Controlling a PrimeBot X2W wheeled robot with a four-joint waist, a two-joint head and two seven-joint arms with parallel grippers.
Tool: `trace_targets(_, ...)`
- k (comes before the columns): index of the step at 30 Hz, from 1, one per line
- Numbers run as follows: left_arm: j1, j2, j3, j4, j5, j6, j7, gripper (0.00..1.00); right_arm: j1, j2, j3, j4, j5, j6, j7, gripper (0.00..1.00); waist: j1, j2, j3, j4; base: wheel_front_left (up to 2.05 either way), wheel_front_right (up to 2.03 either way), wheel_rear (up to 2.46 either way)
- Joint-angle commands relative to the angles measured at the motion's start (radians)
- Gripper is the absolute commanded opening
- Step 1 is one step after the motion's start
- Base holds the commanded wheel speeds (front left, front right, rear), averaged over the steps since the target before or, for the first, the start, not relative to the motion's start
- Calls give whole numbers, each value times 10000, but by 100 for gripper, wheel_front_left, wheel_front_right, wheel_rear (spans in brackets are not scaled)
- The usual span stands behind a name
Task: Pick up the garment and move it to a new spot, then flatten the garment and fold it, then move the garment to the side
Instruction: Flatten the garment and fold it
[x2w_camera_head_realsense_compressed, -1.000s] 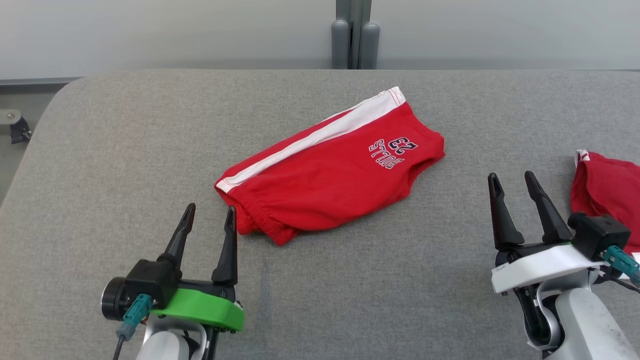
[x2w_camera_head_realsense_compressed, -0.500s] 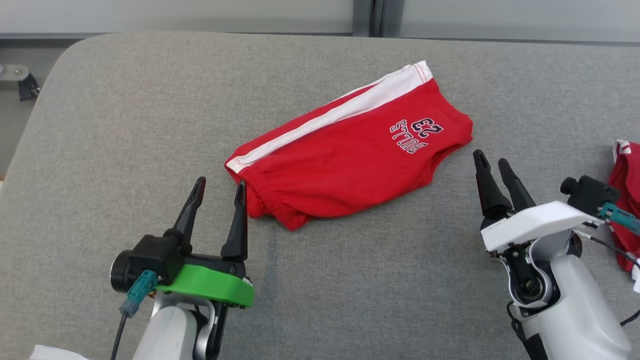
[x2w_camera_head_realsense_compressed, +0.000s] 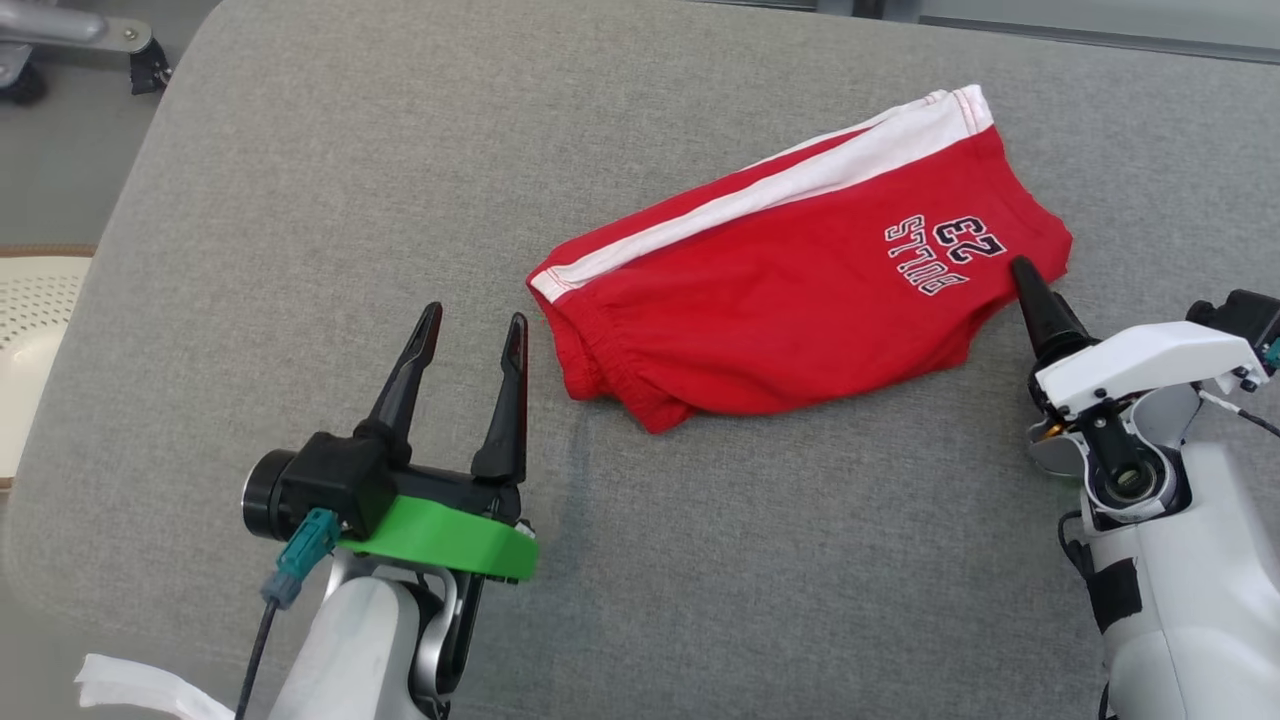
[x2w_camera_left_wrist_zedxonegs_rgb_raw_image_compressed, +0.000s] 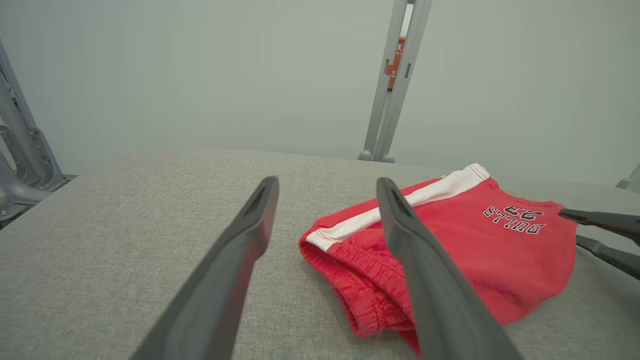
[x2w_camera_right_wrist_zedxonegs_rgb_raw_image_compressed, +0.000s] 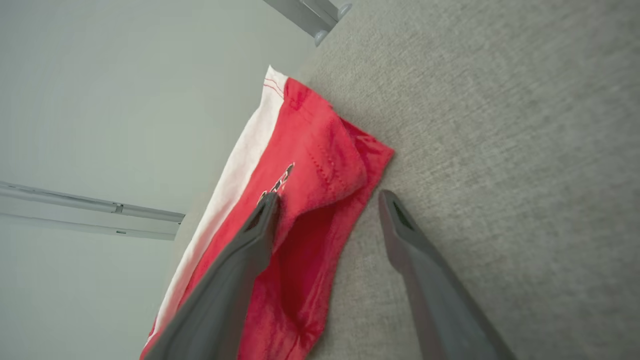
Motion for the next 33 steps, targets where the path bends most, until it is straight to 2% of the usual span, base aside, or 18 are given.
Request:
trace_targets(1,-116,12,-8,-77,-25,99,1,100,-52,17,-143,389,-80,-1,143,100,1,0,105,240,0,0,0)
trace_targets(10,-64,12,-254,-262,-286,222,3,100,-878,179,-356,2046,5,1,488,100,1,0,275,545,0,0,0)
trace_targets(15,-198,12,-437,-326,-438,270,1,100,-1211,238,-293,2525,-483,2,768,100,1,0,450,748,0,0,0)
trace_targets(25,-316,12,-863,-331,-722,394,1,100,-1905,244,-1181,3061,-1534,2,877,100,1,0,631,1293,0,0,0)
trace_targets(26,-302,12,-890,-313,-735,402,3,100,-1923,244,-1259,3091,-1622,1,833,44,1,0,613,1324,0,0,0)
trace_targets(27,-278,12,-913,-296,-738,410,1,100,-1935,244,-1329,3067,-1730,1,724,0,1,0,587,1354,0,0,0)
trace_targets(33,-12,12,-913,-95,-654,453,3,100,-1774,188,-1696,3157,-1749,-17,358,0,1,0,249,1277,0,0,0)
